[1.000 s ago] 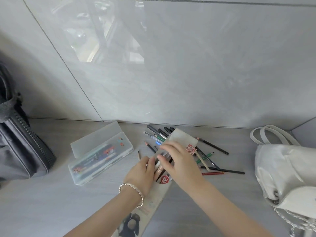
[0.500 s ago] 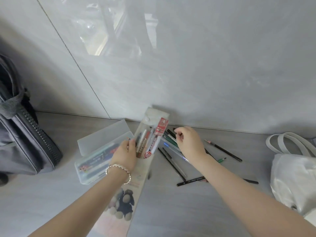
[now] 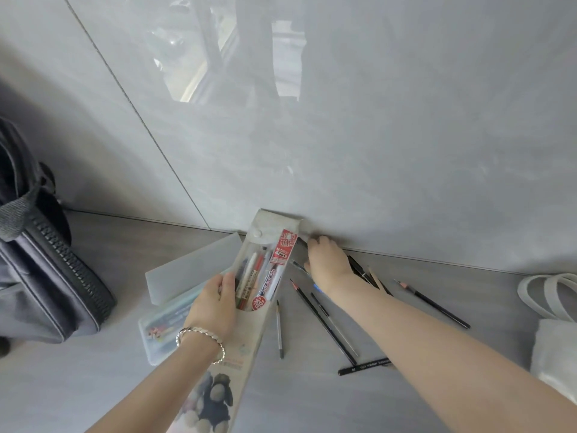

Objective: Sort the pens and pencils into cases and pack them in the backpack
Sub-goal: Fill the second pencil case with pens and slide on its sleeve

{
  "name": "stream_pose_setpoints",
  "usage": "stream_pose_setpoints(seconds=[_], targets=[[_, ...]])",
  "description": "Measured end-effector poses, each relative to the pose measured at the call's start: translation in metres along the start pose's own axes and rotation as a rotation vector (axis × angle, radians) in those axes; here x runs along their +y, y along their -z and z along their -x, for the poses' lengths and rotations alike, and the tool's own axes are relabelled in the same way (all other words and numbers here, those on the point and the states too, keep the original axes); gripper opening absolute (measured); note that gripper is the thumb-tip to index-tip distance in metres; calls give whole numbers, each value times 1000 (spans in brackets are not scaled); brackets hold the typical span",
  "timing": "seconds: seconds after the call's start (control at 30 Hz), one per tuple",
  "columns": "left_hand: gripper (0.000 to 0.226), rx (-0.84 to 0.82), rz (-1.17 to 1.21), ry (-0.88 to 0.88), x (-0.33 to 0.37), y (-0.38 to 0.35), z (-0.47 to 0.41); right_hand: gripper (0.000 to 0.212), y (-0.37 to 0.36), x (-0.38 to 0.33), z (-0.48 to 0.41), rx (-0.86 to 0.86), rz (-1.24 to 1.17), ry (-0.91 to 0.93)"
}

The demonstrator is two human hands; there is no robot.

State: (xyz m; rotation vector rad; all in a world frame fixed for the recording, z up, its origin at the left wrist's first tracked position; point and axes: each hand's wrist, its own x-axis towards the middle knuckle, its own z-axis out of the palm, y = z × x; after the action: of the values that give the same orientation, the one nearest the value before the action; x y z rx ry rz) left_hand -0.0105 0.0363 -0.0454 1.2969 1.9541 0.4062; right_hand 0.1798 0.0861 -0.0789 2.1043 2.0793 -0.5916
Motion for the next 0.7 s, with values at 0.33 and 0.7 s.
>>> stream_pose_setpoints(seconds=[0.33,0.7], targets=[[39,-22,8,20,-4,-4,-1,34,-20,-11,17,-98,8,-35],[40,-105,-3,-21,5,-18,20,13,56,27,66,450,-1100,-212]])
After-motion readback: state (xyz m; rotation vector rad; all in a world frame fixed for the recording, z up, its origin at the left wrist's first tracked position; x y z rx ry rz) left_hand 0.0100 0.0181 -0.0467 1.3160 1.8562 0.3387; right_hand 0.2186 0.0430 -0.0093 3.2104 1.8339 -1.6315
